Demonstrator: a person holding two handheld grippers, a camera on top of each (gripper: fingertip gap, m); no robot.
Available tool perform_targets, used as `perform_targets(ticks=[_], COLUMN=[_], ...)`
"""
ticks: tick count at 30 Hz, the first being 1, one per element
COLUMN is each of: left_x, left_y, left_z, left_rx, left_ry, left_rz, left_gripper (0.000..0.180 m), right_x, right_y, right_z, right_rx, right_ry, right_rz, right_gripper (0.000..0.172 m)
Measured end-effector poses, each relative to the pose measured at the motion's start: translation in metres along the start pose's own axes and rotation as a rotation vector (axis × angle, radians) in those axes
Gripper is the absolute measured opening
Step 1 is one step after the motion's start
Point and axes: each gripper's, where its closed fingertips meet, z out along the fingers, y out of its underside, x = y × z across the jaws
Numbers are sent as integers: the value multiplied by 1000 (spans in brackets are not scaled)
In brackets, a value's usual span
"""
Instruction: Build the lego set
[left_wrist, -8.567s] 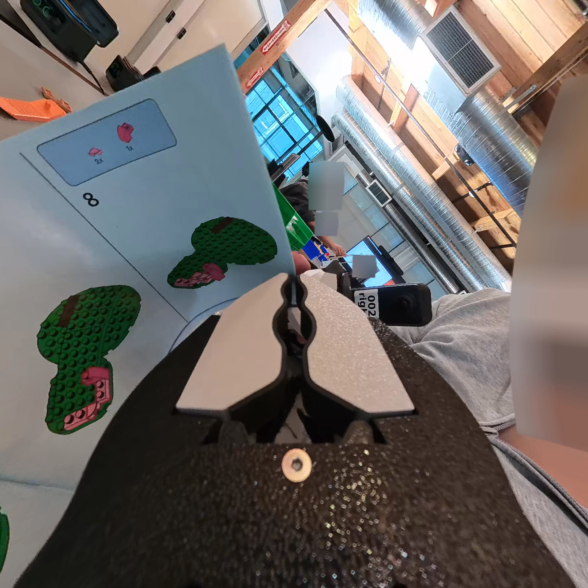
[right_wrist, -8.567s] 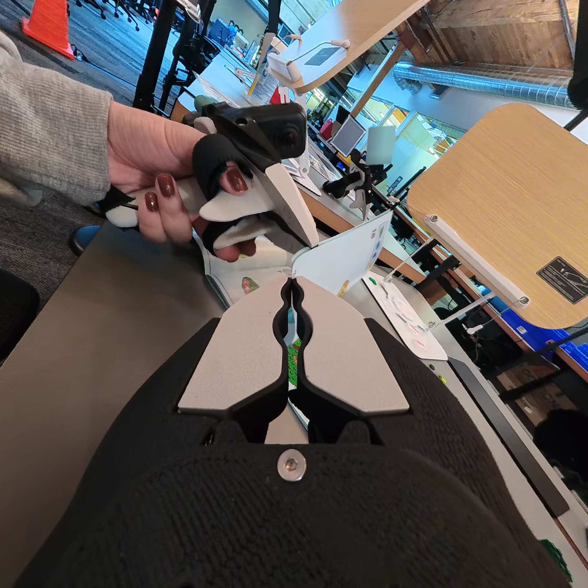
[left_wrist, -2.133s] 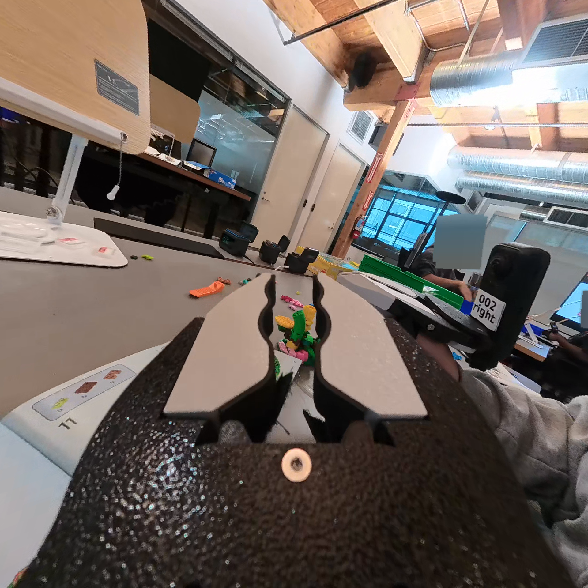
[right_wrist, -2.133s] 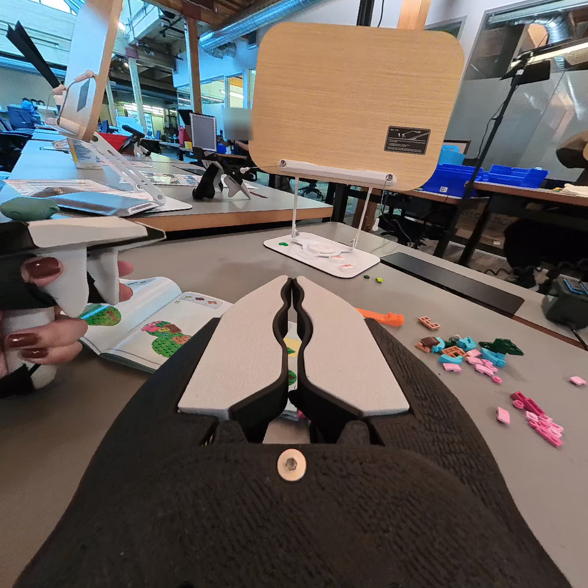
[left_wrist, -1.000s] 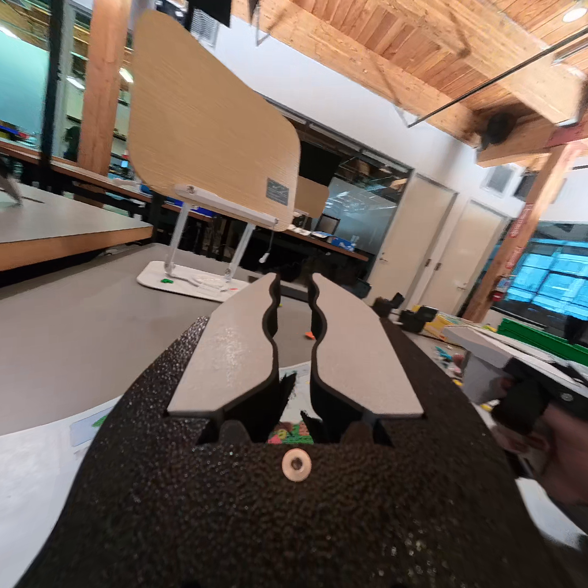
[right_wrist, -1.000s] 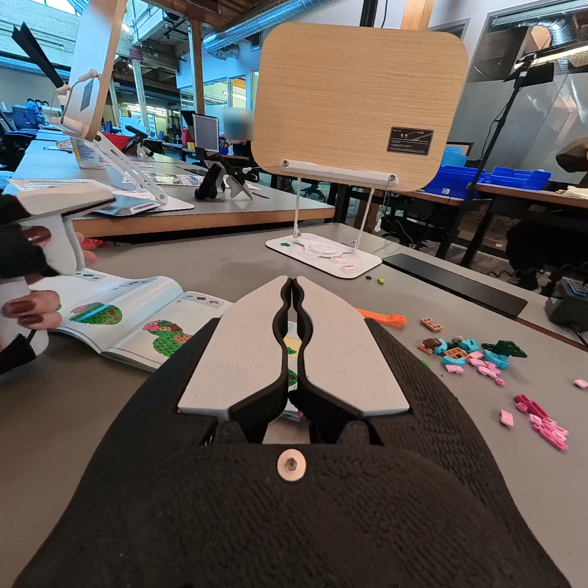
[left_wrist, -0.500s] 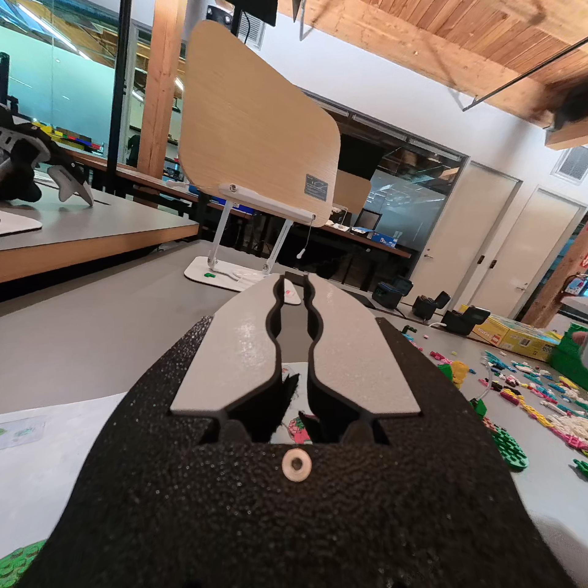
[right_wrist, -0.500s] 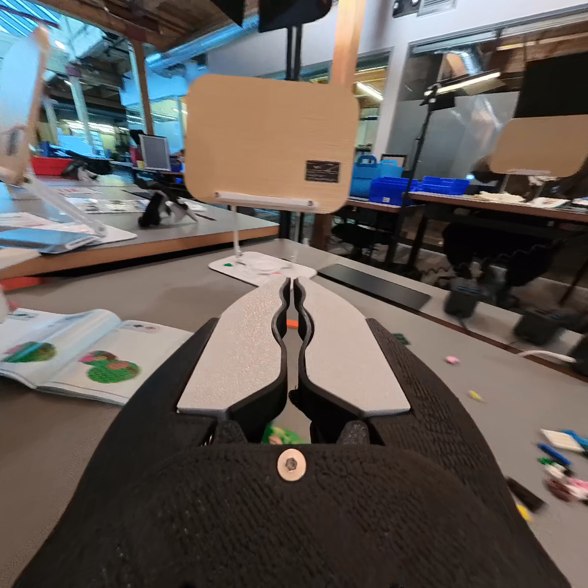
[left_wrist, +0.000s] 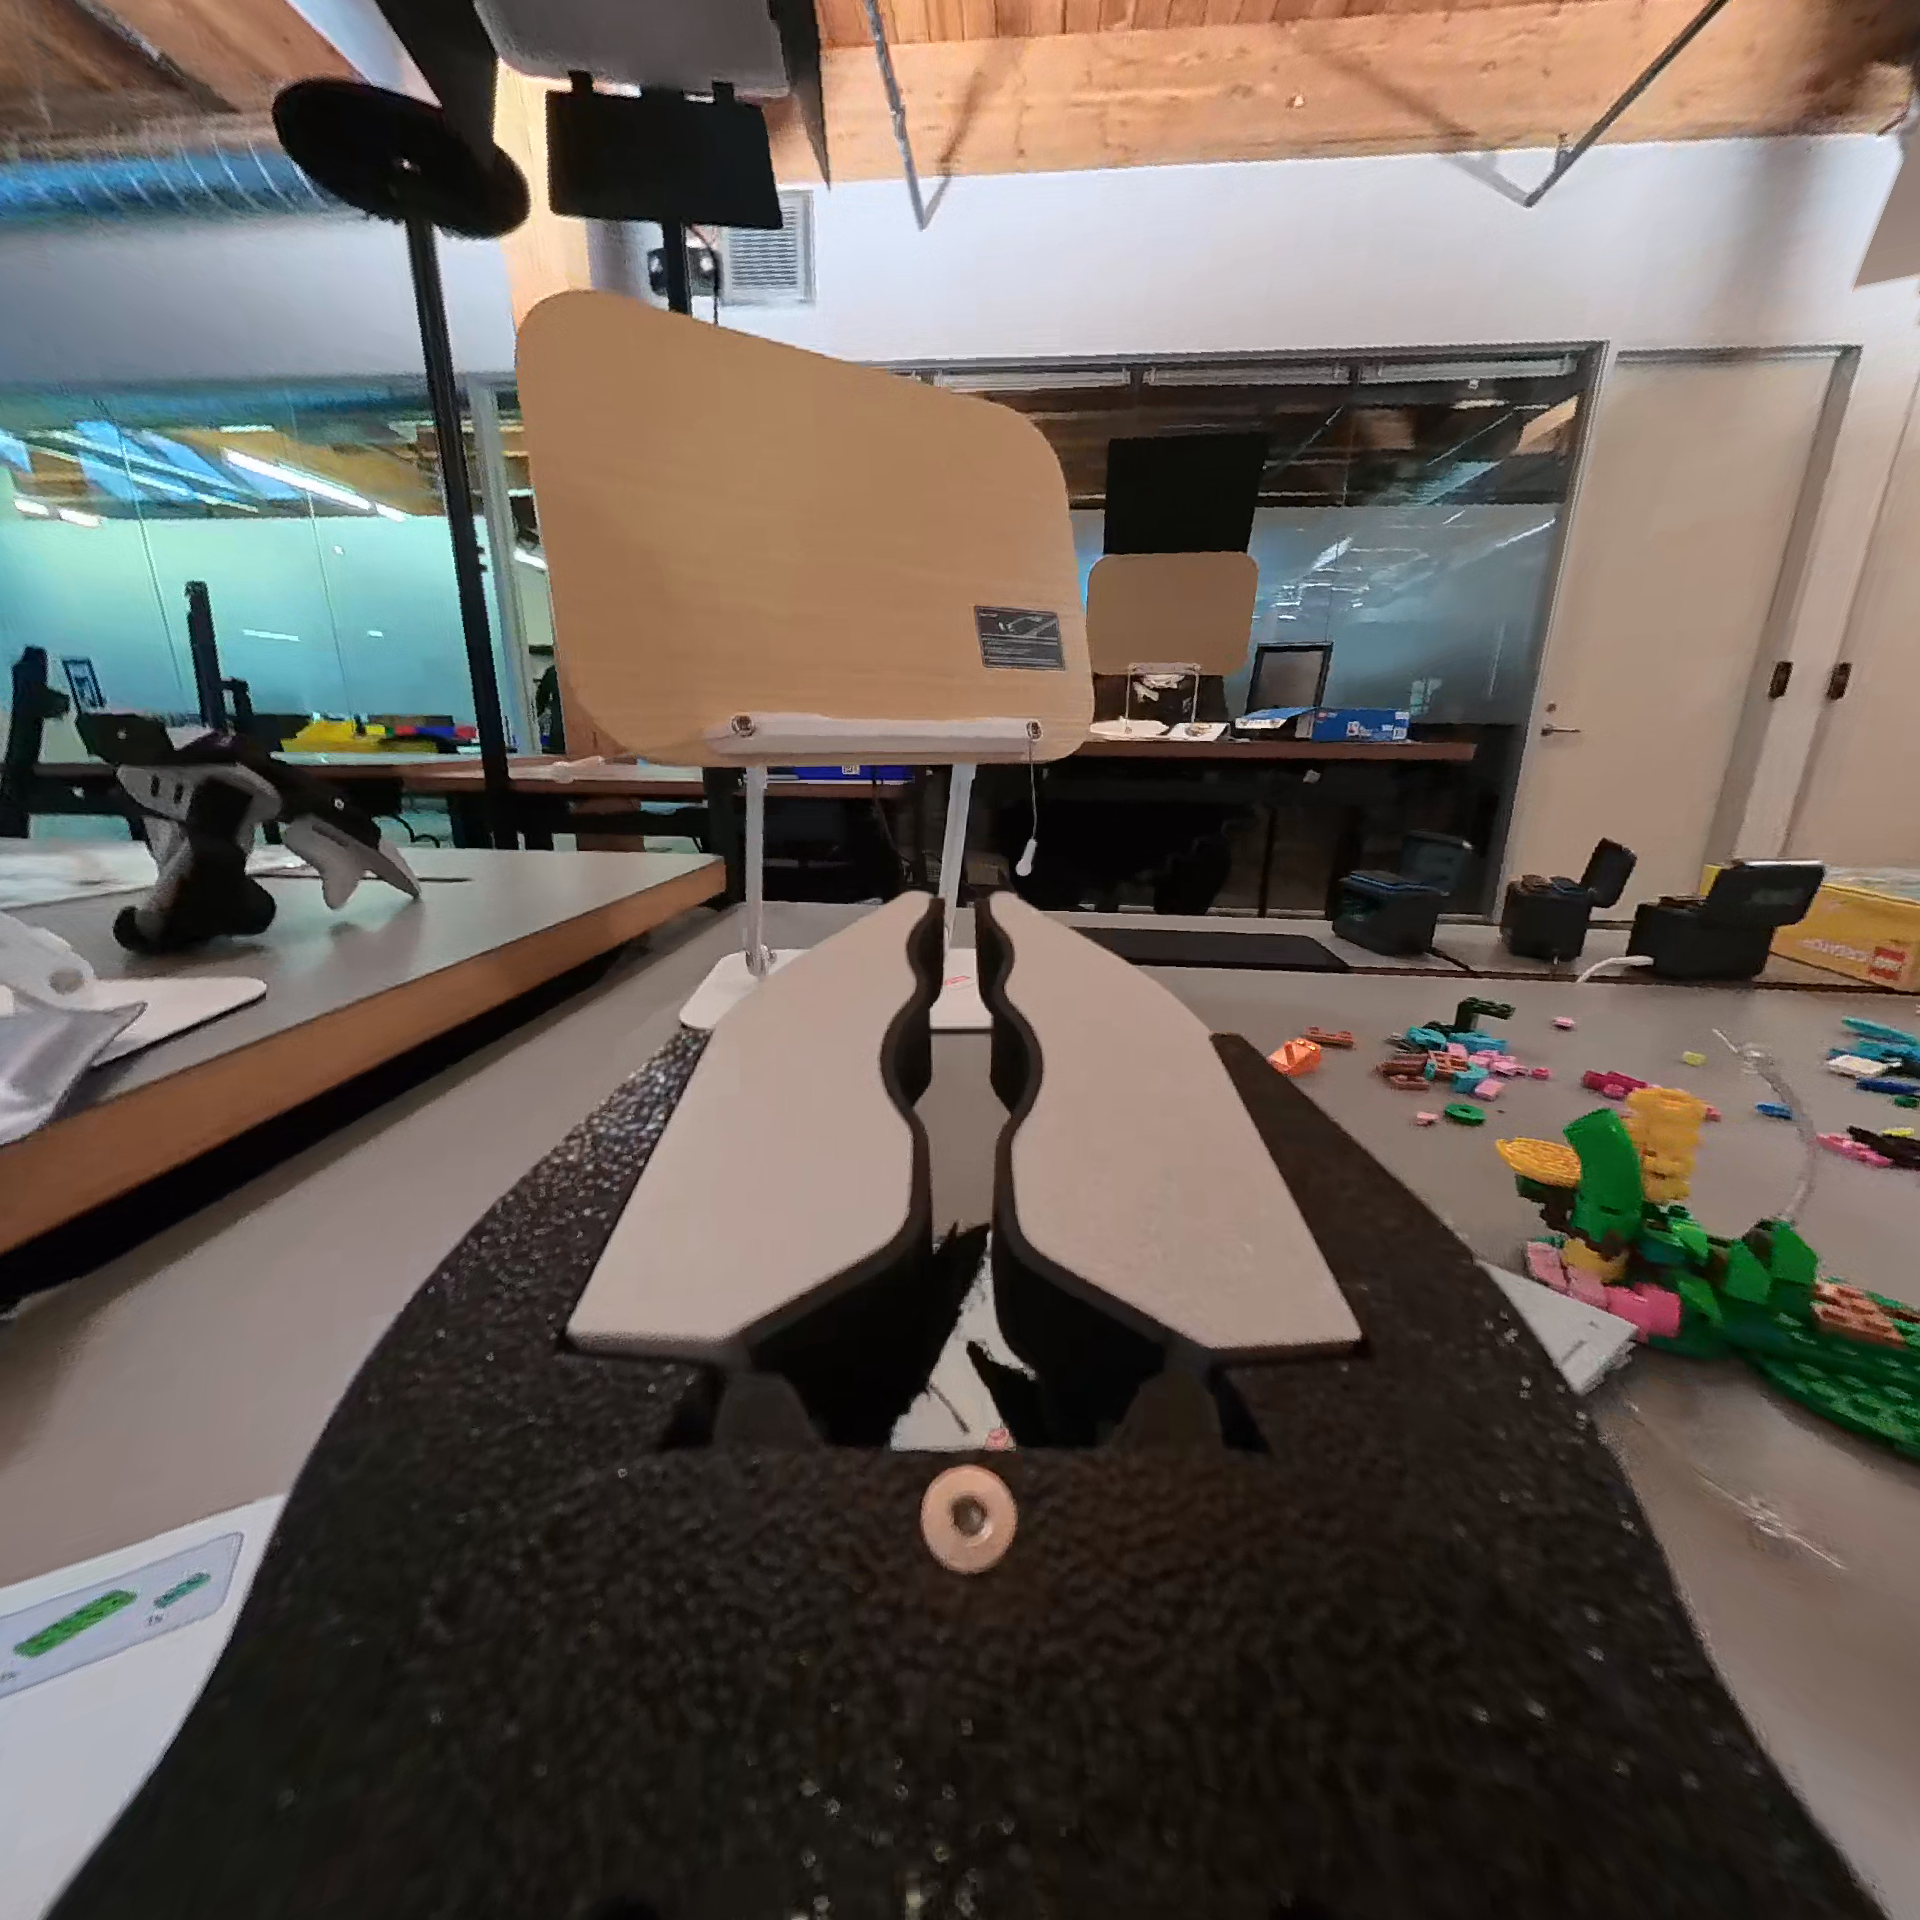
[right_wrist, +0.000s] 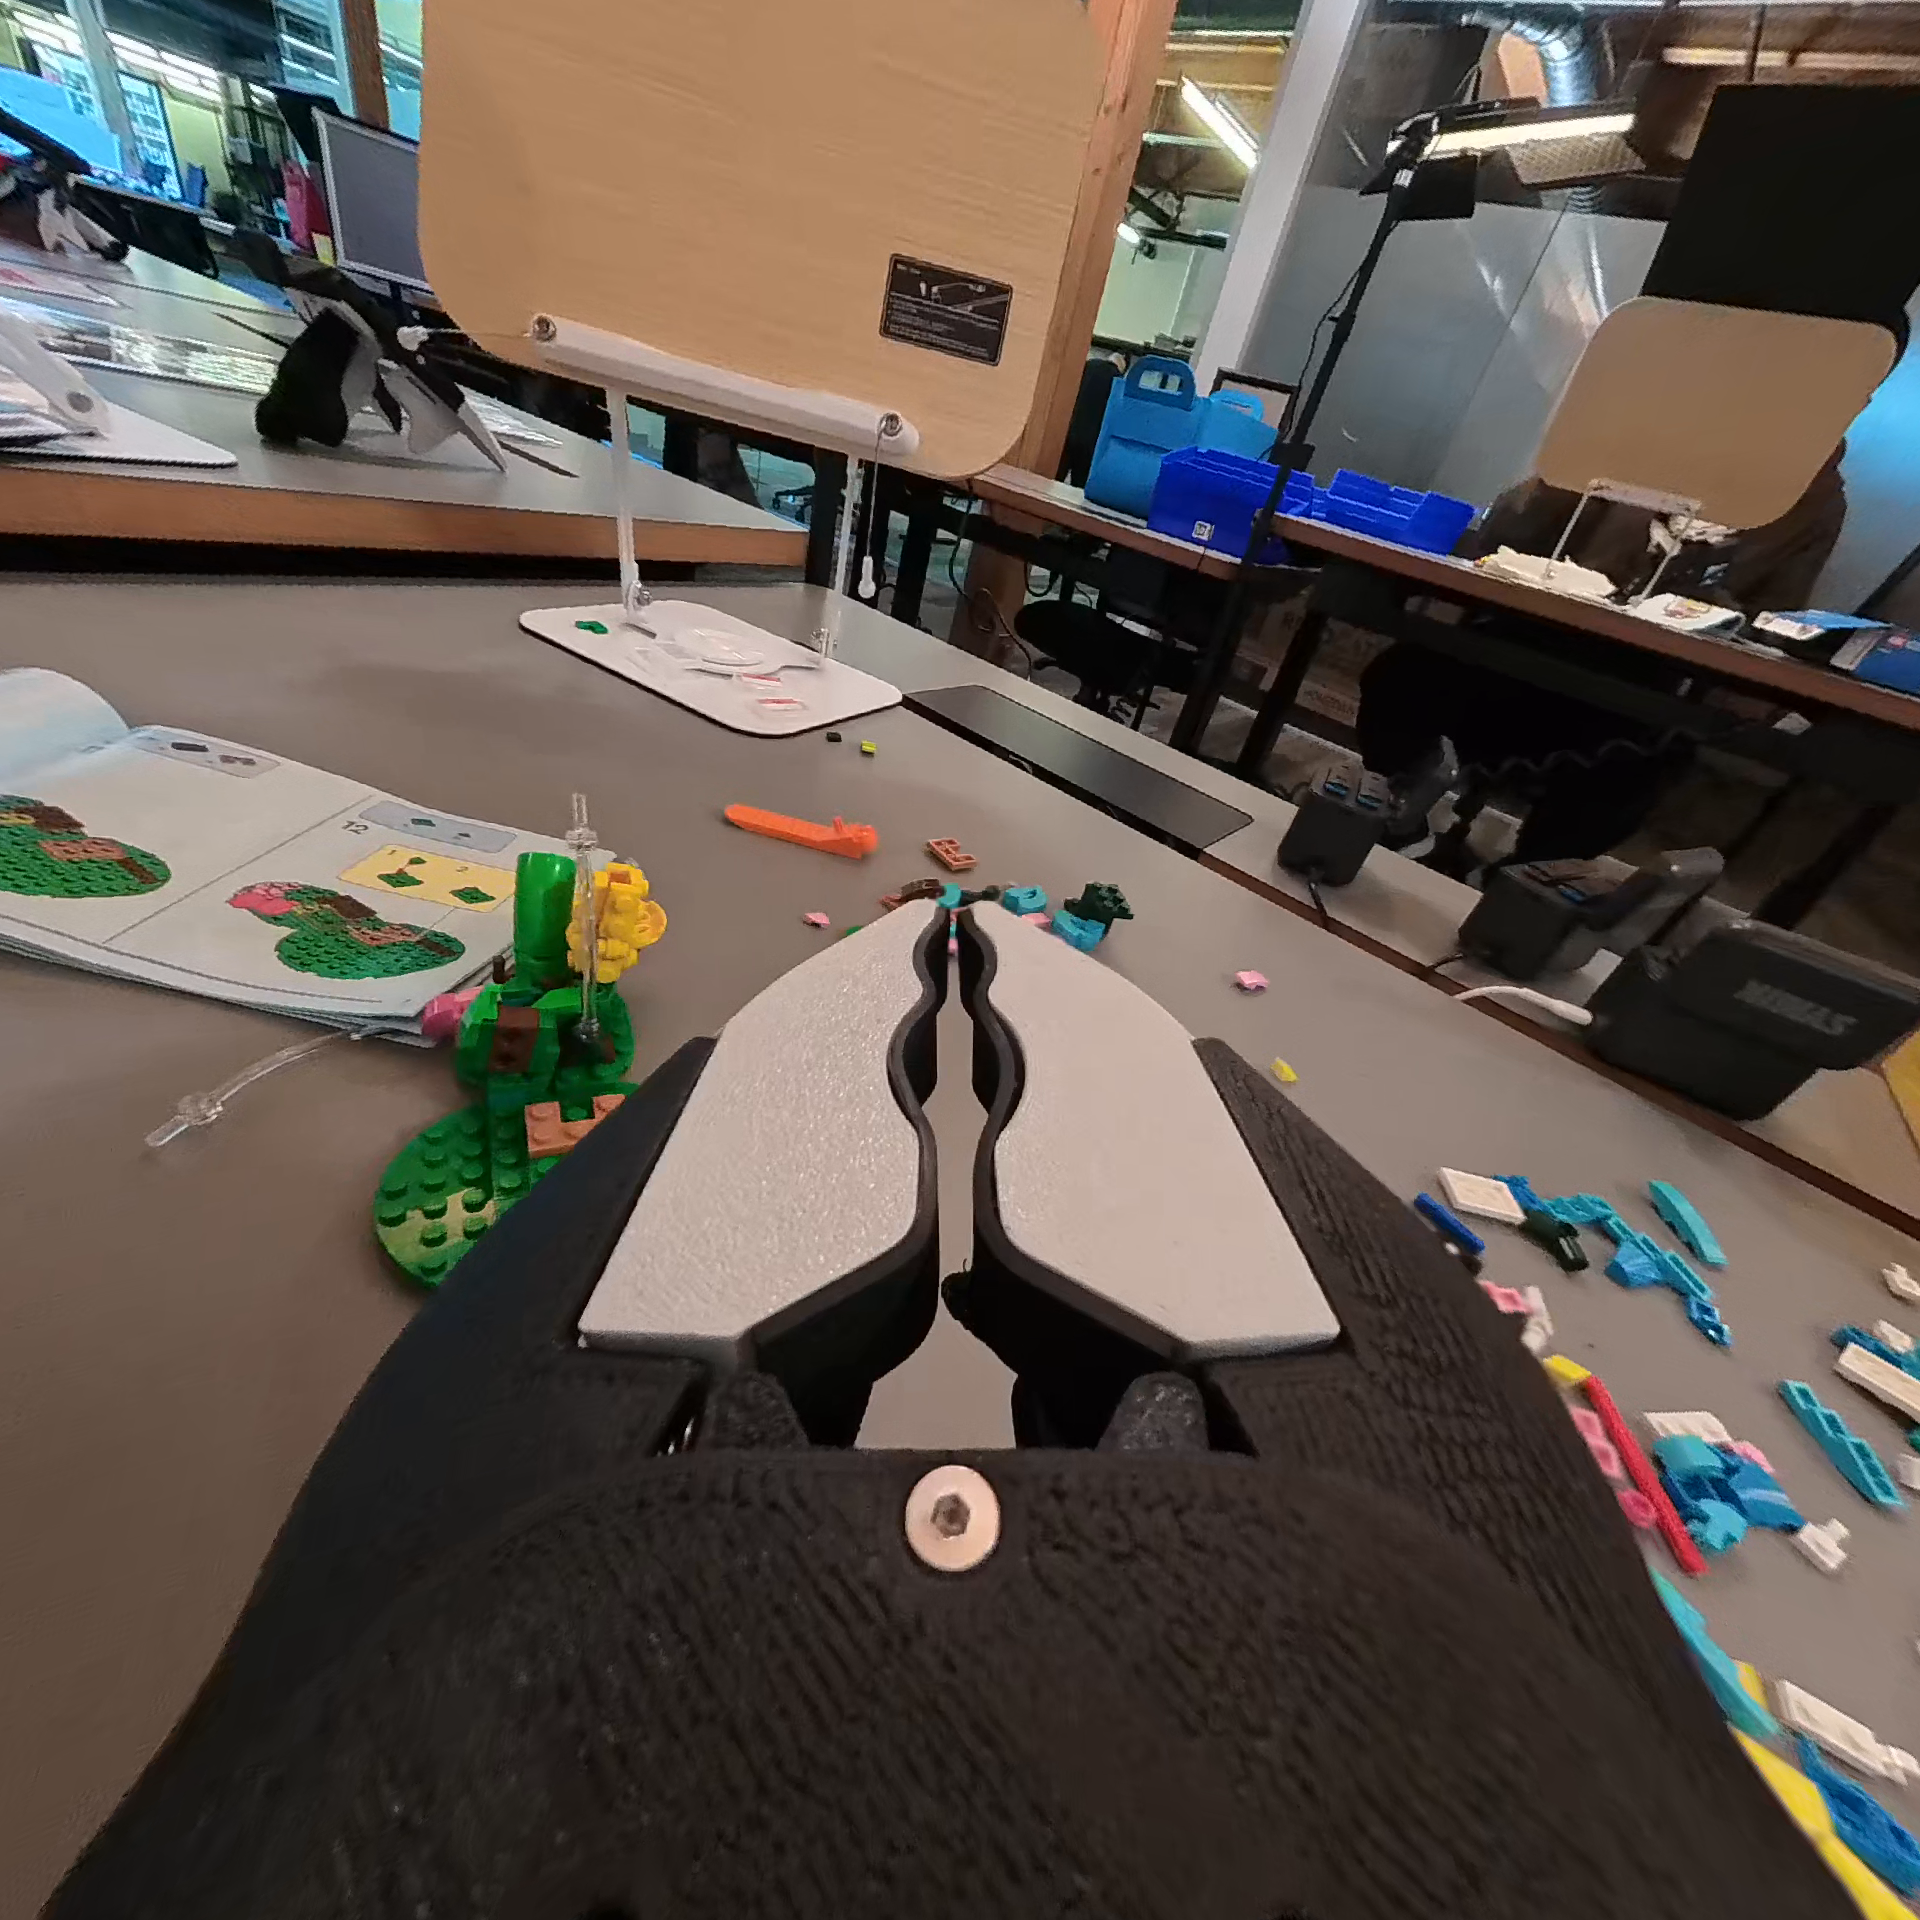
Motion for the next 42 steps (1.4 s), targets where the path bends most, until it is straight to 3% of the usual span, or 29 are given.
perform_targets(ticks=[20,42], left_x=[2,3], left_y=[8,10], left_z=[3,2], left_rx=[-28,-35], left_ry=[35,42], left_rz=[-38,-43], left_gripper=[4,3], right_x=[-20,-22], right_y=[-1,7], right_z=[2,5], right_rx=[23,6], right_ry=[-79,-79], right_rz=[121,86], right_gripper=[0,0])
